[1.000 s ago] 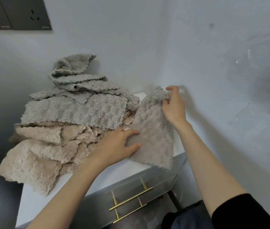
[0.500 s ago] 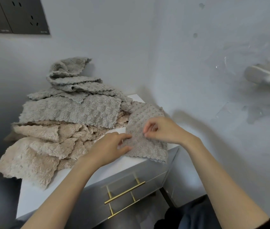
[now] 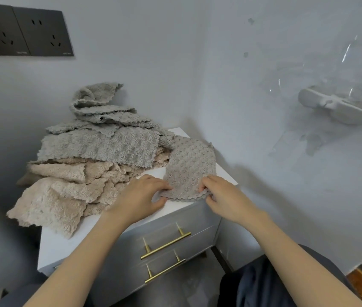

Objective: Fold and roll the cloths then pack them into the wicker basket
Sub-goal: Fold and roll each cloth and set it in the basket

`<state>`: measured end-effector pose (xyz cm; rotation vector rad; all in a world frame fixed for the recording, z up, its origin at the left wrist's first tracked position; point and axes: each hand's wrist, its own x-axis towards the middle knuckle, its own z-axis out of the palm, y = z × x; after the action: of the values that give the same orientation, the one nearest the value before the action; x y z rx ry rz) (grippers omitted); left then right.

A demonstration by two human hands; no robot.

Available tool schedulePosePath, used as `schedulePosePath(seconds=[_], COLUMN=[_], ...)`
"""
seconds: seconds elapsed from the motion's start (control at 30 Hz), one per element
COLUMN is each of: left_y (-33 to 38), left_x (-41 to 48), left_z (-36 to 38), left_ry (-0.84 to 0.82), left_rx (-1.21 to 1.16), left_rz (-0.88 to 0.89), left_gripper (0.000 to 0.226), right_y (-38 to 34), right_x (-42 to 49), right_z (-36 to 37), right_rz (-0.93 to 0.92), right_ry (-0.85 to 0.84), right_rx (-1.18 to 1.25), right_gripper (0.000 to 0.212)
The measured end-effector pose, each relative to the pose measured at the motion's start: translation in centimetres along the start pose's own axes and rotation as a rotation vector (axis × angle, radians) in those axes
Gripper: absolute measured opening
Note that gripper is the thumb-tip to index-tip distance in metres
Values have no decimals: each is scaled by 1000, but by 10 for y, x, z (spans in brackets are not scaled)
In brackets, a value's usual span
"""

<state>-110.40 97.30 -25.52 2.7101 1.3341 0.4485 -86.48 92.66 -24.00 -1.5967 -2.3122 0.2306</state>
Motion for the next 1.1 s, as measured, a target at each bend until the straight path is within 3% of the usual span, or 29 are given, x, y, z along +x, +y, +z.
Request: schedulePosePath(seconds=[0.2, 0.33, 0.57, 0.8, 0.97, 1.1], left_y=[5, 7, 8, 11, 12, 15], left_x=[6, 15, 31, 40, 45, 47], left_z=[7, 9, 11, 21, 26, 20], left_ry=[56, 99, 87, 124, 154, 192], left_rx=[66, 79, -341, -358, -365, -641], left_rz=[-10, -17, -269, -363, -344, -224], left_gripper=[35, 28, 48, 57, 58, 55], right_y=[12, 19, 36, 43, 43, 45], right_x=[5, 12, 18, 21, 19, 15], right_z=[-5, -3, -2, 0, 2, 0], right_rz=[230, 291, 400, 543, 590, 570], right_ry=[119, 149, 136, 164, 216, 275], right_rx=[217, 314, 262, 229, 95, 125], right_gripper=[20, 18, 23, 15, 19, 11])
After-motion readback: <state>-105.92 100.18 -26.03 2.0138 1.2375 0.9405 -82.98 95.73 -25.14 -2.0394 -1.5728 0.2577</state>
